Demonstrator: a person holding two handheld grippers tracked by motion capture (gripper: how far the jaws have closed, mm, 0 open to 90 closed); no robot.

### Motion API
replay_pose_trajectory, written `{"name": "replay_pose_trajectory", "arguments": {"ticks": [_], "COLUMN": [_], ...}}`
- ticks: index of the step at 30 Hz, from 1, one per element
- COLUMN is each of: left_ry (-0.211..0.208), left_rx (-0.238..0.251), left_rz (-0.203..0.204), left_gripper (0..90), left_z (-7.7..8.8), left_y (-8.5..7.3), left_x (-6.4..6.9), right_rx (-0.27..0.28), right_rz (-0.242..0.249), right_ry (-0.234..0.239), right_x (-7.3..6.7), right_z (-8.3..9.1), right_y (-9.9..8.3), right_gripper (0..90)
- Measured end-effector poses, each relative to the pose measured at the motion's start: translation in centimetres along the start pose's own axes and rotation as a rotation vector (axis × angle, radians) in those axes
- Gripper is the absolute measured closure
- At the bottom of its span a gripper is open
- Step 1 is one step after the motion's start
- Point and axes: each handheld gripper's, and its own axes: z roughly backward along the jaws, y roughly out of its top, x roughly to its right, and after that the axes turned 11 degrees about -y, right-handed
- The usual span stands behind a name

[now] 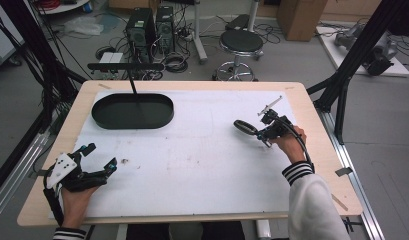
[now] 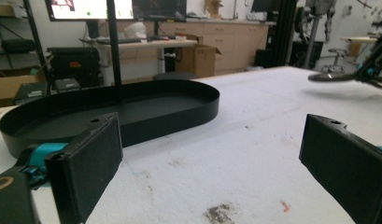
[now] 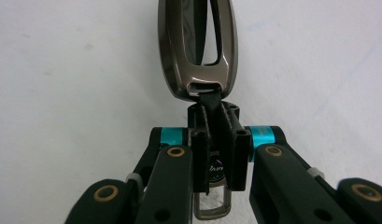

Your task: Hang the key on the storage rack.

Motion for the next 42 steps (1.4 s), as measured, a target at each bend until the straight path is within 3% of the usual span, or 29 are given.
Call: {"name": "replay_pose_trajectory", "arguments": {"ticks": [5, 7, 8, 9, 10, 11, 12, 13, 14, 15, 16, 17, 18, 19, 21, 26, 29, 30, 34, 35, 36, 42], "left_ry": [-0.05, -0.074, -0.095, -0.133, -0.133, -0.169, -0.169, -0.215, -0.215, -0.238, -0.256, -0.29, -0.29, -0.317, -0.327, -0.394, -0.449, -0.449, -0.519, -0.554, -0.554, -0.626], "left_rx": [-0.009, -0.026, -0.022, -0.028, -0.028, -0.036, -0.036, -0.039, -0.039, -0.042, -0.046, -0.063, -0.063, -0.085, -0.095, -0.128, -0.166, -0.166, -0.203, -0.217, -0.217, -0.268], "left_rz": [0.005, -0.008, -0.01, -0.009, -0.009, -0.015, -0.015, -0.012, -0.012, -0.011, -0.008, -0.005, -0.005, -0.01, -0.02, -0.034, -0.071, -0.071, -0.08, -0.077, -0.077, -0.123], "left_gripper": [6.5, 6.5, 6.5, 6.5, 6.5, 6.5, 6.4, 6.5, 6.5, 6.4, 6.4, 6.5, 6.5, 6.5, 6.4, 6.5, 6.5, 6.5, 6.5, 6.5, 6.5, 6.5], "left_z": [-0.4, -0.8, -1.0, -1.5, -1.5, -2.0, -2.0, -2.5, -2.5, -2.7, -3.0, -3.6, -3.6, -4.2, -4.5, -6.2, -7.7, -7.7, -9.3, -10.1, -10.1, -12.3], "left_y": [0.9, 1.6, 2.0, 2.8, 2.8, 3.7, 3.7, 4.6, 4.6, 5.1, 5.6, 6.5, 6.5, 7.4, 7.8, 9.8, 11.3, 11.3, 12.4, 12.8, 12.8, 13.7], "left_x": [-0.1, -0.1, -0.1, -0.2, -0.2, -0.3, -0.3, -0.5, -0.5, -0.6, -0.6, -0.7, -0.7, -0.7, -0.7, -0.4, 0.2, 0.2, 0.6, 0.9, 0.9, 2.3], "right_rx": [0.089, 0.144, 0.144, 0.191, 0.191, 0.236, 0.236, 0.284, 0.284, 0.321, 0.321, 0.357, 0.376, 0.391, 0.4, 0.43, 0.449, 0.449, 0.469, 0.477, 0.478, 0.478], "right_rz": [0.054, 0.124, 0.124, 0.165, 0.165, 0.178, 0.178, 0.217, 0.217, 0.239, 0.239, 0.264, 0.286, 0.303, 0.308, 0.38, 0.403, 0.403, 0.43, 0.441, 0.453, 0.498], "right_ry": [0.05, 0.073, 0.073, 0.089, 0.089, 0.13, 0.13, 0.163, 0.163, 0.19, 0.19, 0.211, 0.215, 0.219, 0.237, 0.262, 0.291, 0.291, 0.311, 0.324, 0.326, 0.343], "right_x": [-1.1, -1.8, -1.8, -2.2, -2.2, -2.4, -2.4, -2.7, -2.7, -3.0, -3.0, -3.2, -3.3, -3.4, -3.5, -4.4, -5.1, -5.1, -5.7, -6.1, -6.3, -7.4], "right_z": [1.4, 2.1, 2.1, 2.5, 2.5, 3.0, 3.0, 3.5, 3.5, 4.0, 4.0, 4.5, 4.7, 5.0, 5.2, 5.9, 6.4, 6.4, 6.8, 7.0, 7.1, 7.3], "right_y": [0.4, 0.6, 0.6, 0.8, 0.8, 1.0, 1.0, 1.2, 1.2, 1.4, 1.4, 1.7, 1.8, 1.9, 2.0, 2.6, 3.0, 3.0, 3.6, 3.9, 4.0, 4.8], "right_gripper": [83.8, 83.8, 83.8, 83.8, 83.8, 83.8, 83.8, 83.8, 83.8, 83.8, 83.8, 83.8, 83.8, 83.8, 83.8, 83.8, 83.8, 83.8, 83.8, 83.8, 83.8, 83.8]}}
